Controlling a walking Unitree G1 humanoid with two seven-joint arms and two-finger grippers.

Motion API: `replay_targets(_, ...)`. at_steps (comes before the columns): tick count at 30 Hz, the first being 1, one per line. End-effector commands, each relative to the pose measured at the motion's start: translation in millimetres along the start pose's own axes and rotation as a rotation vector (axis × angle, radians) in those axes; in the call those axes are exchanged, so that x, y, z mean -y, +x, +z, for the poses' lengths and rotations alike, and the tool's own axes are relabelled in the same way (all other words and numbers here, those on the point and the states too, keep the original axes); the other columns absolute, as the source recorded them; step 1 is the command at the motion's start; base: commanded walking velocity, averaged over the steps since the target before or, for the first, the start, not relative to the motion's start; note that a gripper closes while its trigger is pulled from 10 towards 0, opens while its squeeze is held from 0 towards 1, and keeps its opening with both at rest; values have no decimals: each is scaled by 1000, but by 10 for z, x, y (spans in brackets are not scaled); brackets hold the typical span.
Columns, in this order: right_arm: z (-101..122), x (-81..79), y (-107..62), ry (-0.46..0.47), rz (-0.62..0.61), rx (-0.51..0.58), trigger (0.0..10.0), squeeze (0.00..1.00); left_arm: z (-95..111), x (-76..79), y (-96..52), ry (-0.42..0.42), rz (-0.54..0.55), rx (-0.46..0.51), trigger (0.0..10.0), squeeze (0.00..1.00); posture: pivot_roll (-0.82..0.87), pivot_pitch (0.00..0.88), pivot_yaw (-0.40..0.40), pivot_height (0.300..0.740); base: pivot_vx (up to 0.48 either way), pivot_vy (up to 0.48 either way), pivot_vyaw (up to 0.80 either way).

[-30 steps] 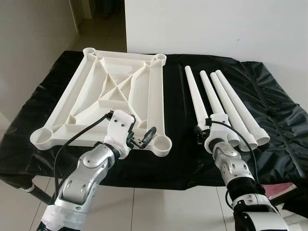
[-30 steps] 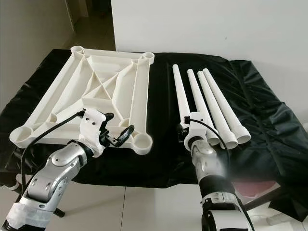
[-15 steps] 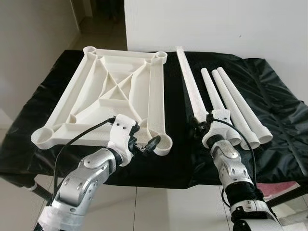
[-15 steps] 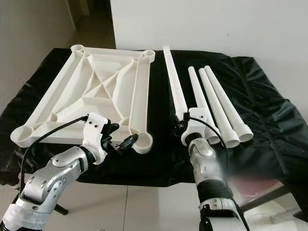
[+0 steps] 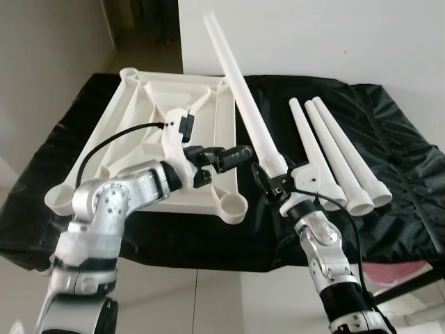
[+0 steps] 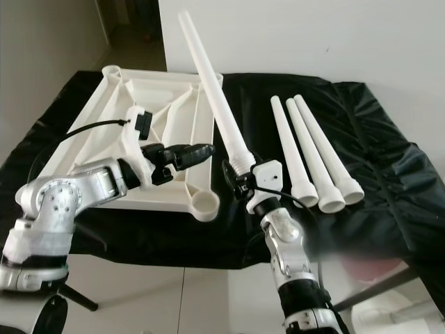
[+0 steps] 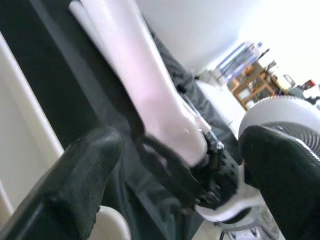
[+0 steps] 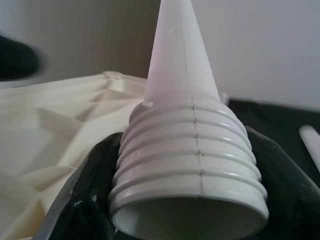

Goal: Building children table

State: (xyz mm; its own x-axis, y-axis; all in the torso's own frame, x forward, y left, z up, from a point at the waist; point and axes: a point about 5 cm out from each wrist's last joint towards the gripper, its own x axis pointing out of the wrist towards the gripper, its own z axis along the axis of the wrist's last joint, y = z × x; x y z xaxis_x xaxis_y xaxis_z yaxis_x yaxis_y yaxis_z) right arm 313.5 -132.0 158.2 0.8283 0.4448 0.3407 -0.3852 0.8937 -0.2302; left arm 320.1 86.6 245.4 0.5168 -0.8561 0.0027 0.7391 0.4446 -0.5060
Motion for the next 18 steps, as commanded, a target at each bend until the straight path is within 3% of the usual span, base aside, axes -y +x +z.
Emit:
replay_targets(1,81,-53,16,-50,43,52,10000,0,11,98,15,-8,-254,-30,10000,0,24,46,28,740,0,0,0)
replay_targets(10,174,-191,15,-107,112,114,10000,0,150,-91,126,8,-122,-45,10000,0,13,38,41,740,0,0,0)
replay_targets(16,219,-302,22,-118,146,148,10000,0,320,-193,217,-37,-62,0,10000,0,2,35,54,740,0,0,0)
replay_targets(18,205,-362,-17,-135,159,152,10000,0,451,-240,231,-87,-39,46,10000,0,-4,36,61,740,0,0,0)
